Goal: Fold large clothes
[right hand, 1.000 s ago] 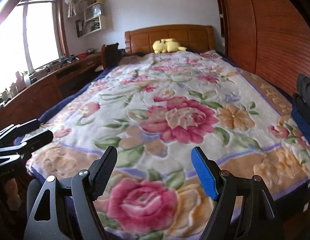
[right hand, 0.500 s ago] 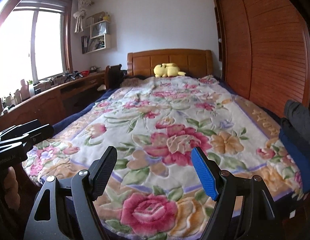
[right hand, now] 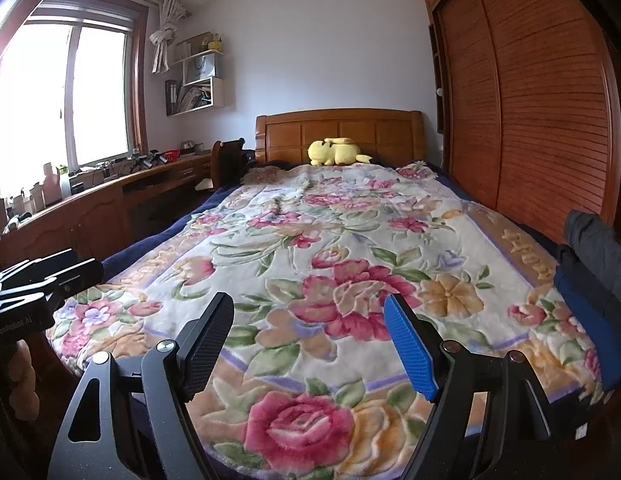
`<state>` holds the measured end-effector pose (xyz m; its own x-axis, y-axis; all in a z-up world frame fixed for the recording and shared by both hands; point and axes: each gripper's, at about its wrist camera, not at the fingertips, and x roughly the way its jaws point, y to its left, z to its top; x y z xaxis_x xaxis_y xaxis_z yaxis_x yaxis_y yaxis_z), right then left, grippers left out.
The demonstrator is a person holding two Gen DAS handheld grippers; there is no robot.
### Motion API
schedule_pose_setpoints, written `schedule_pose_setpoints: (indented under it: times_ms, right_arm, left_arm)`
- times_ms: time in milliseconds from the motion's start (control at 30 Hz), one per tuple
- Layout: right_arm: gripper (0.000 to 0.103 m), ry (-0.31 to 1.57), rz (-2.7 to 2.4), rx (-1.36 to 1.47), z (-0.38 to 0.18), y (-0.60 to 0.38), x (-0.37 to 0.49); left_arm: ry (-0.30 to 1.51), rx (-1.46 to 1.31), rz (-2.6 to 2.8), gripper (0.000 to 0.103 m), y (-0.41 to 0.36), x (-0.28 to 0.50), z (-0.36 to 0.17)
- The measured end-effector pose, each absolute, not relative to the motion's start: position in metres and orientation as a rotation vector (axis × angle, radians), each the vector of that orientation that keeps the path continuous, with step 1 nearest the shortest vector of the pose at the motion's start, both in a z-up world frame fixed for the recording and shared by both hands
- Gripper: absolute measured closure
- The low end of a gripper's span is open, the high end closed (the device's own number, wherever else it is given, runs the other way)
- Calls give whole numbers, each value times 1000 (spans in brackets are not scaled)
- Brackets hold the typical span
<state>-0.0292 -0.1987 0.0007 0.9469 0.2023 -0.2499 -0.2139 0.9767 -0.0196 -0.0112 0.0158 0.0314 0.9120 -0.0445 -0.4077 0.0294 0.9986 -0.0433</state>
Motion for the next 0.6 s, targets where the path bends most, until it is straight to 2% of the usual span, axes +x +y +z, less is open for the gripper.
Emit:
schedule_pose_setpoints:
  times_ms: [600]
  right_arm:
    - [23,250,206,-36,4,-197,-31]
  left_arm:
    - [425,-32,-42,27,18,-15,27]
